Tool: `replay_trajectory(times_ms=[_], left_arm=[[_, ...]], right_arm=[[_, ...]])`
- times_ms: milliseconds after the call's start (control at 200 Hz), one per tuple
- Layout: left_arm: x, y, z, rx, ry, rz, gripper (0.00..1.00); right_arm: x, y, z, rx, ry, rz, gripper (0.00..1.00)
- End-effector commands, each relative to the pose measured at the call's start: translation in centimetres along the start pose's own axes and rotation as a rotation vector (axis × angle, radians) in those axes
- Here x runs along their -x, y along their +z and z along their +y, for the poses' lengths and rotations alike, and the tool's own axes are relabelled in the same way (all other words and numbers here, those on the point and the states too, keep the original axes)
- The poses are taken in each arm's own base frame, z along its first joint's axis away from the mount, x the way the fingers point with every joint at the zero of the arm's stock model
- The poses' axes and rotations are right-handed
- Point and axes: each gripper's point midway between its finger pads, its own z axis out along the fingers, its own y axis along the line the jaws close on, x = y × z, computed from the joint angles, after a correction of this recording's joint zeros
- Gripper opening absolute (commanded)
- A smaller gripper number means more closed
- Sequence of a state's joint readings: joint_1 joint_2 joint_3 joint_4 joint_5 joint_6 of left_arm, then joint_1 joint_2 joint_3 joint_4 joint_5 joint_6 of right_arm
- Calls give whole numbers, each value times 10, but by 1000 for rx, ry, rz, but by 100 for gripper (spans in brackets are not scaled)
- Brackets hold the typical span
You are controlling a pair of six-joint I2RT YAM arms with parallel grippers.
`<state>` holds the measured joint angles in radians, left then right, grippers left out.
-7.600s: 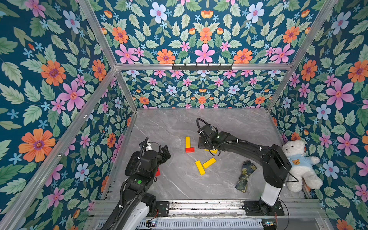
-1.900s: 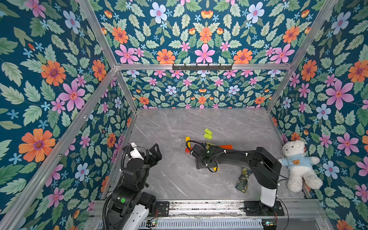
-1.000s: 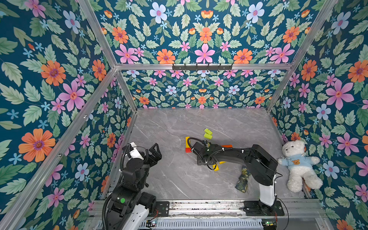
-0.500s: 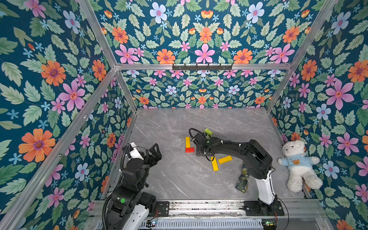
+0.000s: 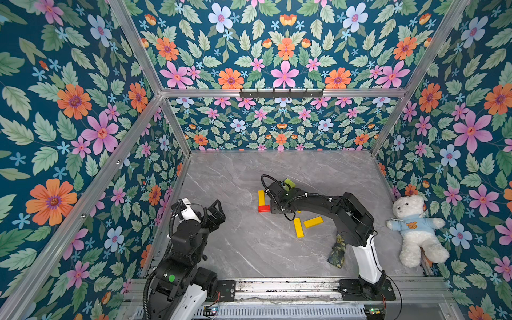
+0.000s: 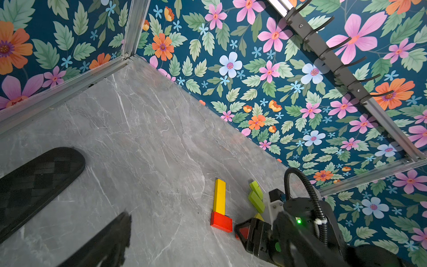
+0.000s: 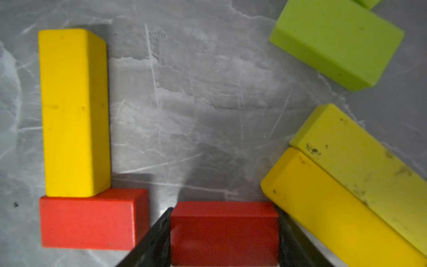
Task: Assemble the letter h with building blocks
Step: Assemble the building block at the center of the board.
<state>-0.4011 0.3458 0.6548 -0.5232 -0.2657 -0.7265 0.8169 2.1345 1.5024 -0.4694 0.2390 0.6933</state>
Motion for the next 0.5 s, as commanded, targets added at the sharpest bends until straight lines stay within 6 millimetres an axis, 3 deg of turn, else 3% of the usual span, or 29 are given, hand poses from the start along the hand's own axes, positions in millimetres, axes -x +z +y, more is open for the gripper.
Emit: replay_trajectory(times_ms=[0,265,495], left_arm=[[6,0,-2,-2,-3,-26,100],[5,0,-1,-2,-3,-21,100],[6,-2,-1,-3,-3,-27,100]], right_arm=[[-33,10,-1,18,9,137,73],[-21,0,1,22,15,97,77],[-11,-19,-3,52,61,41,70]])
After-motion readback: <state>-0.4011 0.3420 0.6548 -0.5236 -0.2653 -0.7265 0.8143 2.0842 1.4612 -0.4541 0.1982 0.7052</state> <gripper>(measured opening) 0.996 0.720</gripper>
